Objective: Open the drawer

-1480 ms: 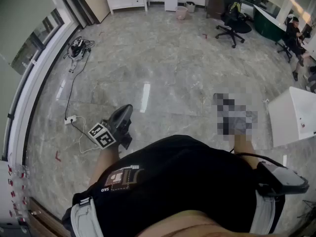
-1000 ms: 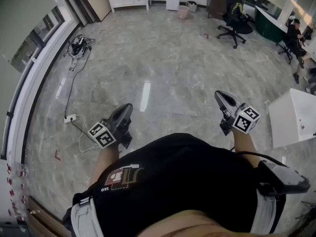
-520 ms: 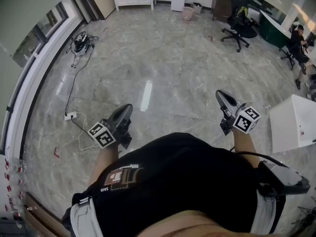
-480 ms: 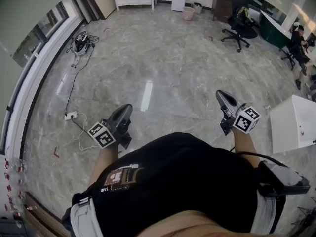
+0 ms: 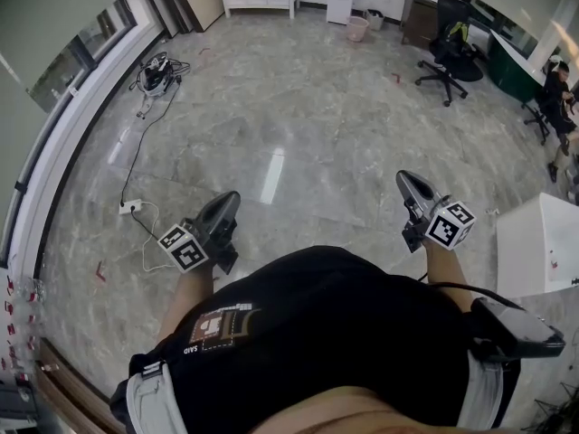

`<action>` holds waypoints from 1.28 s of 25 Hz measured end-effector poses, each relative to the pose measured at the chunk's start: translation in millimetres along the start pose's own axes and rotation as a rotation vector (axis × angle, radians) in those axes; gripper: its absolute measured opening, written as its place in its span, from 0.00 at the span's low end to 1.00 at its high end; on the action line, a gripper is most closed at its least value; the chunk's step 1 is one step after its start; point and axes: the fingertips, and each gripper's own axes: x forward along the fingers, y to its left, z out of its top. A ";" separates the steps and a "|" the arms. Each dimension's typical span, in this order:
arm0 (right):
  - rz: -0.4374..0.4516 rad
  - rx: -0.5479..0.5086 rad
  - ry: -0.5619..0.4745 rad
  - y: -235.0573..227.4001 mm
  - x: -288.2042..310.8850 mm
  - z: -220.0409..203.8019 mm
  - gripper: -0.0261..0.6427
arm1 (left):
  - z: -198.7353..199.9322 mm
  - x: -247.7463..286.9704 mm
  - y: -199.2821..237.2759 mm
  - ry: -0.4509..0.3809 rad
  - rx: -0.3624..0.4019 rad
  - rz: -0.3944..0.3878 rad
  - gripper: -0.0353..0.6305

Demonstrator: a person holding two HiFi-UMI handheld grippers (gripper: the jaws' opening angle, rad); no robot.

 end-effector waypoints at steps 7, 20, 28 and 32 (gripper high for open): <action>0.067 0.024 -0.007 -72.8 21.8 17.8 0.03 | -5.3 54.7 12.4 -0.023 0.030 0.089 0.04; 0.161 -0.047 0.048 -221.5 32.5 67.5 0.03 | -22.6 199.9 10.8 -0.045 0.057 0.194 0.04; 0.125 -0.024 0.061 -284.7 60.5 59.3 0.03 | -28.0 262.8 58.8 -0.007 0.032 0.167 0.04; 0.078 -0.006 0.070 -302.5 81.2 59.3 0.03 | -25.8 286.1 90.9 0.005 -0.002 0.112 0.04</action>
